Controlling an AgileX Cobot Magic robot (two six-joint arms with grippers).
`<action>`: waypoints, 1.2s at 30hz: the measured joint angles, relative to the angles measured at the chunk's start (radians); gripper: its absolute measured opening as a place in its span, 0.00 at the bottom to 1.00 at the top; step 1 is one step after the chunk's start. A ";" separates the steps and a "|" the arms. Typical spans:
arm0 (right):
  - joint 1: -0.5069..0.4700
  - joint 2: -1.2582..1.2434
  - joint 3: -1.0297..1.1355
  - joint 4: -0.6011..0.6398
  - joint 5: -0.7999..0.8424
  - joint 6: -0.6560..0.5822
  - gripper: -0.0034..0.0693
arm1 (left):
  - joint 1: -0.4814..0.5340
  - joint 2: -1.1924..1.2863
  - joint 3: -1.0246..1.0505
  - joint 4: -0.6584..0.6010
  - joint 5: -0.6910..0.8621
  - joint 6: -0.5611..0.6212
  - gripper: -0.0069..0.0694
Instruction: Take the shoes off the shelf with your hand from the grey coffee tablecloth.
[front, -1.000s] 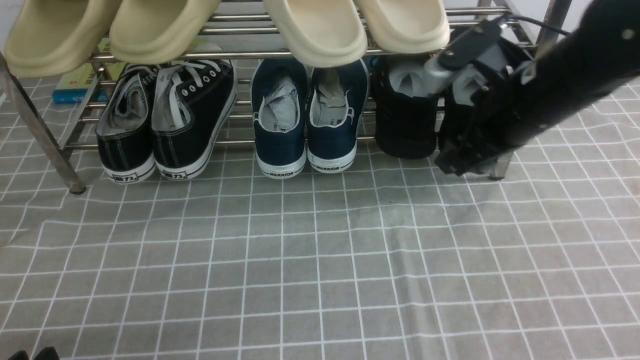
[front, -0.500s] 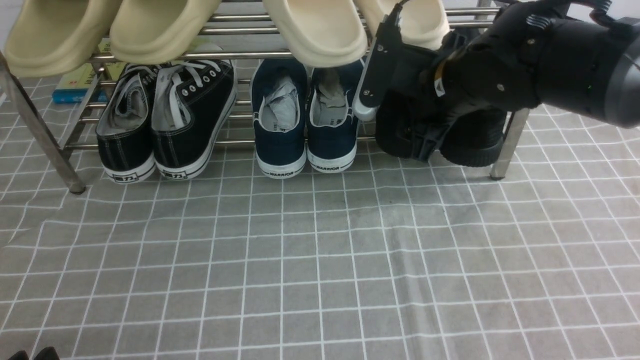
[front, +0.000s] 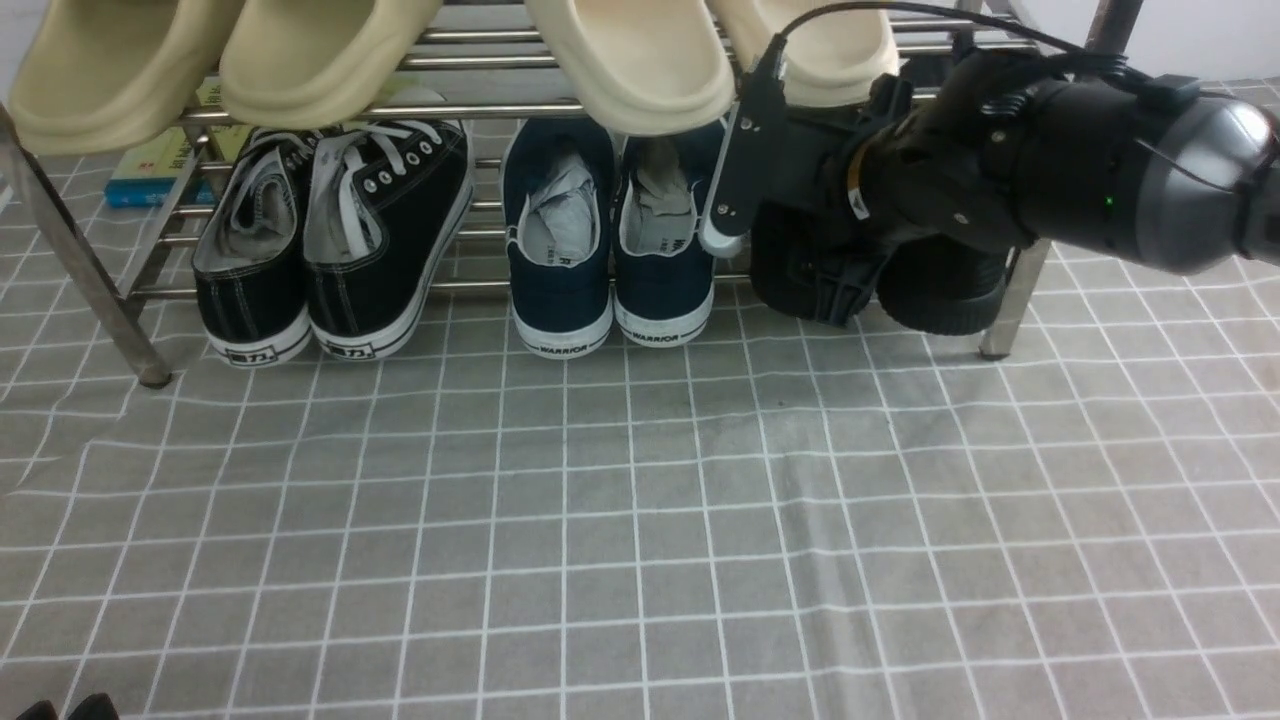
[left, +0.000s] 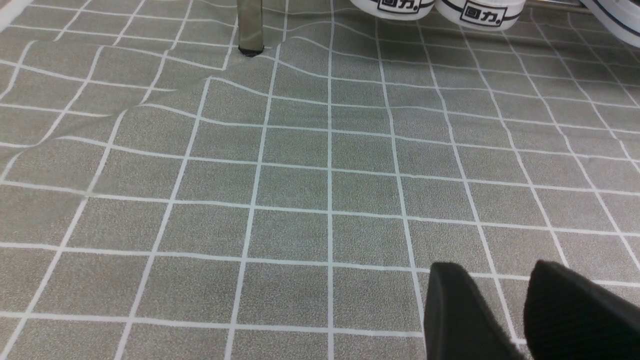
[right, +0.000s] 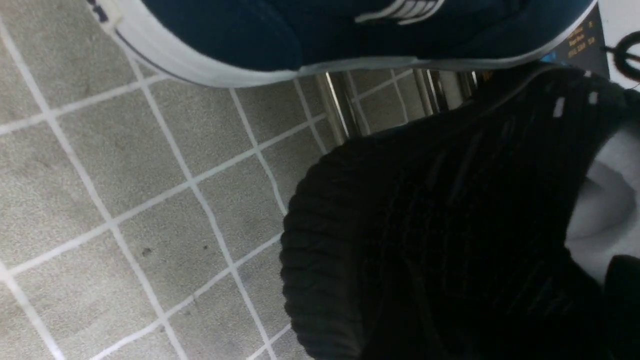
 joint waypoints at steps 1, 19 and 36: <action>0.000 0.005 -0.001 0.000 0.008 0.001 0.71 | 0.000 0.000 0.000 0.000 0.000 0.000 0.41; 0.064 -0.005 -0.004 0.020 0.266 0.002 0.03 | 0.000 0.000 0.000 0.000 0.000 0.000 0.41; 0.056 -0.046 -0.074 -0.001 0.297 0.717 0.42 | 0.000 0.000 0.000 0.000 0.000 0.000 0.41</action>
